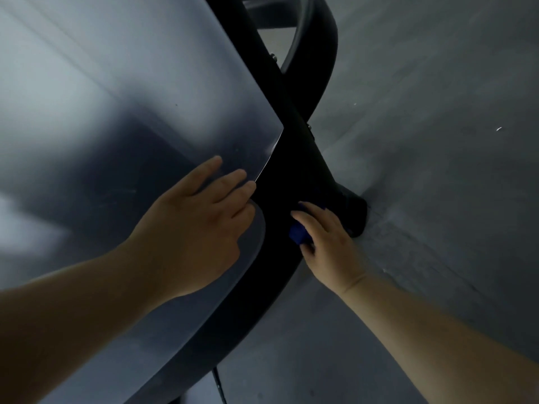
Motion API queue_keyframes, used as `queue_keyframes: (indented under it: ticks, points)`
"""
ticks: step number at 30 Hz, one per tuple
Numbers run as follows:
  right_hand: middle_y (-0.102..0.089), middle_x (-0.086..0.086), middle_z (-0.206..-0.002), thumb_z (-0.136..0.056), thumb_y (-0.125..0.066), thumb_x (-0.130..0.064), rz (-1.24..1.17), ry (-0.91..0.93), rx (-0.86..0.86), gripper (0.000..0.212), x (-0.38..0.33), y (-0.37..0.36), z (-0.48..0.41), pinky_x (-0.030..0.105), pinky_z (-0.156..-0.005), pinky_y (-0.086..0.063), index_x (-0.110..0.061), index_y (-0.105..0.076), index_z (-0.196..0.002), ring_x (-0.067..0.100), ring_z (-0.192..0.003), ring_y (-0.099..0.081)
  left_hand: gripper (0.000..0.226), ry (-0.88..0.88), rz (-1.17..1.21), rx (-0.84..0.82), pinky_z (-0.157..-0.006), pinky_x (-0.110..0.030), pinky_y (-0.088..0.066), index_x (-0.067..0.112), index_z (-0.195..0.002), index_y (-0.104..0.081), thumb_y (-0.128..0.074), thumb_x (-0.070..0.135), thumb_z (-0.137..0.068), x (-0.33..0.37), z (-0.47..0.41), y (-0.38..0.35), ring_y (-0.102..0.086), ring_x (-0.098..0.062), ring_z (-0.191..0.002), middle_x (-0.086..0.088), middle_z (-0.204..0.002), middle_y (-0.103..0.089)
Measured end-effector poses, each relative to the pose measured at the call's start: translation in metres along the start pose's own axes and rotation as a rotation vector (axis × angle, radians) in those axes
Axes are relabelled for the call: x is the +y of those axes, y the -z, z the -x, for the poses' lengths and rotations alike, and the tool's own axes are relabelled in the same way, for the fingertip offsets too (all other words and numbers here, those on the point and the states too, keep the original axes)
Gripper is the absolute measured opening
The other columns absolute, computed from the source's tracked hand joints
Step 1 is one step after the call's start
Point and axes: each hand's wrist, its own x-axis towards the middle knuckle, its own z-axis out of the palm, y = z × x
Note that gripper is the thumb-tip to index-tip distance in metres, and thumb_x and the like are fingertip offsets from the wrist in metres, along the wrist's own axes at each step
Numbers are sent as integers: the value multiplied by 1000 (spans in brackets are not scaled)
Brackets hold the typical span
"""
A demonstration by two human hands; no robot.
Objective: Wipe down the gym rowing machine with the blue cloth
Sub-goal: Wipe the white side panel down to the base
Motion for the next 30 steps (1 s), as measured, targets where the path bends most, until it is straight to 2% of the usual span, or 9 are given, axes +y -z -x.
queue_keyframes:
  ticks: [3,6,9,12,15,20,25,27,30]
  points:
    - [-56,19,-132,-66,-81,7,11,-101,-45,50,13,1,0,52,-87,-57,-7,-67,-112,44,-117,-58,44,11,6,-19,-118,-51,-21,8,-114,-72,-49,27,-81,1,8,2,-52,-32,-130,-15,-137,-58]
    - [-52,18,-130,-70,-80,2,-39,-201,-15,45,12,12,-7,47,-83,-59,-7,-65,-112,38,-112,-60,45,21,7,-32,-118,-50,-20,9,-115,-72,-49,27,-81,3,13,4,-51,-32,-132,-15,-138,-57]
    - [-57,13,-115,-67,-80,-1,-190,-29,124,48,-19,18,-13,31,-82,-56,-9,-58,-109,24,-102,-60,44,38,15,-38,-117,-49,-20,9,-112,-73,-50,27,-79,5,14,6,-51,-31,-131,-14,-137,-58]
    - [-62,11,-107,-66,-81,-2,-71,194,171,34,-39,9,-12,30,-85,-53,-7,-68,-98,30,-96,-59,46,30,11,-55,-117,-50,-21,9,-113,-72,-48,29,-79,4,15,8,-50,-31,-132,-15,-137,-58]
    - [-61,10,-107,-63,-81,2,17,247,78,37,-22,-1,-4,38,-80,-57,-9,-70,-97,33,-95,-57,48,25,18,-61,-117,-51,-21,9,-113,-72,-43,29,-81,2,18,9,-50,-31,-132,-15,-138,-57]
    - [-60,8,-100,-56,-85,3,130,281,-163,37,14,1,16,36,-53,-58,-11,-70,-87,30,-91,-58,47,24,9,-56,-118,-50,-19,10,-114,-72,-44,30,-81,3,20,7,-48,-30,-134,-13,-140,-56]
    - [-58,13,-113,-78,-68,-6,-9,376,33,28,-31,4,4,32,-84,-53,-14,-65,-105,30,-103,-54,46,30,13,-31,-118,-51,-19,9,-113,-71,-44,30,-83,4,20,3,-47,-32,-133,-15,-139,-56]
    - [-58,11,-114,-77,-69,-5,-37,412,29,29,-36,-2,5,34,-84,-55,-15,-66,-105,30,-105,-53,46,23,5,-28,-117,-52,-19,9,-113,-71,-42,31,-85,4,21,2,-47,-32,-133,-16,-139,-56]
    - [-54,7,-112,-70,-76,-1,13,384,-94,33,0,-16,23,40,-70,-59,-16,-68,-99,28,-102,-51,45,17,-7,-19,-118,-51,-18,10,-113,-71,-45,30,-83,3,22,1,-47,-32,-134,-16,-140,-55]
